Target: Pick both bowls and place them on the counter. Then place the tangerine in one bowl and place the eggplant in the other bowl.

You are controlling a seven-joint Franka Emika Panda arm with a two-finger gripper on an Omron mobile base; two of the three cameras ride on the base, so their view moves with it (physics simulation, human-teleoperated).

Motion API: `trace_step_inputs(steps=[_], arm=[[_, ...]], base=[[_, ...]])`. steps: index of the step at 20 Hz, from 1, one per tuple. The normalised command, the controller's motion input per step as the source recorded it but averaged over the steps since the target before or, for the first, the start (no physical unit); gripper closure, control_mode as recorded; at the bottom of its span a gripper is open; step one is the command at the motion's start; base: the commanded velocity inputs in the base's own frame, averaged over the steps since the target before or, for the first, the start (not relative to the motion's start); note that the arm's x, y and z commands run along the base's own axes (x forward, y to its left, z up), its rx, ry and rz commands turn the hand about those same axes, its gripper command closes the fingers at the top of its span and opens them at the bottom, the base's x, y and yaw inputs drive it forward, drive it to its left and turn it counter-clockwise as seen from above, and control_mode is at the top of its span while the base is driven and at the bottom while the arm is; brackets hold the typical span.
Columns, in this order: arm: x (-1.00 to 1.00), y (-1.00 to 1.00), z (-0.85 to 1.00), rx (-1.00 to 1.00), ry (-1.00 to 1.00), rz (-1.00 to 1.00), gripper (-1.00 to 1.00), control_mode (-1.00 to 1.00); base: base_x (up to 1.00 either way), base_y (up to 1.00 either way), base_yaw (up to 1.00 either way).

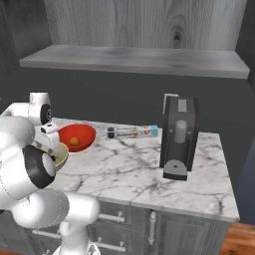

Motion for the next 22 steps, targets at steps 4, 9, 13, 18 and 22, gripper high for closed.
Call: trace_step_inputs(steps=[4, 9, 13, 18, 22], arm=[[-0.35, -0.18, 0.71, 0.00, 0.00, -0.11, -1.00, -1.00], [-0.64, -0.24, 0.41, 0.01, -0.05, -0.10, -1.00, -1.00], [-0.86, -0.28, 0.08, 0.02, -0.10, -0.11, -1.00, -1.00], [-0.85, -0.28, 0.10, 0.02, -0.09, -0.09, -1.00, -1.00], [-0.64, -0.24, 0.29, 0.00, -0.09, -0.07, -1.00, -1.00]], base=[[0.00, 0.00, 0.00], [0.00, 0.00, 0.00], [0.00, 0.00, 0.00], [0.00, 0.00, 0.00], [0.00, 0.00, 0.00]])
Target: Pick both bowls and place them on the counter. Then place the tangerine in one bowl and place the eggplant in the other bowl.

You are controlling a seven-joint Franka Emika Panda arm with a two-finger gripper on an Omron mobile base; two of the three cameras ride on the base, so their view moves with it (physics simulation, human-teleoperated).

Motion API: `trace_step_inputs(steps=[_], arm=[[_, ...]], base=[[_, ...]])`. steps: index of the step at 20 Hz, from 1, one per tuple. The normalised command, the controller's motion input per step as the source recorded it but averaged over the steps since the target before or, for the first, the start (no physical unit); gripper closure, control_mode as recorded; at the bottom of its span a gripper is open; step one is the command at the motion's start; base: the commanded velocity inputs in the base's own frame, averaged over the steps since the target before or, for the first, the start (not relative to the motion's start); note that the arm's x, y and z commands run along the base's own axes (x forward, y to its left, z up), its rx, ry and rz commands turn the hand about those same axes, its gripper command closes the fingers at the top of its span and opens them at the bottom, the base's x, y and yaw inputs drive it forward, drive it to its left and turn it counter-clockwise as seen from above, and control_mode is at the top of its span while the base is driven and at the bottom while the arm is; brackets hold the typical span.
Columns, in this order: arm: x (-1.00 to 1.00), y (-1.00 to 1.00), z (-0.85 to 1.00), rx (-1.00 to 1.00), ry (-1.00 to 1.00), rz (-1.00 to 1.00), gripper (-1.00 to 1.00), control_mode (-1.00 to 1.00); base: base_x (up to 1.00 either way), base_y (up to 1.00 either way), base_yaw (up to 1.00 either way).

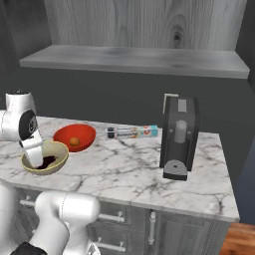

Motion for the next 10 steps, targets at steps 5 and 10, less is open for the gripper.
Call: trace_step_inputs(steps=[5, 10], arm=[[-0.09, -0.03, 0.00, 0.00, 0.00, 0.00, -1.00, -1.00], [0.00, 0.00, 0.00, 0.00, 0.00, 0.00, -1.00, -1.00]], base=[[0.00, 0.00, 0.00], [0.00, 0.00, 0.00]])
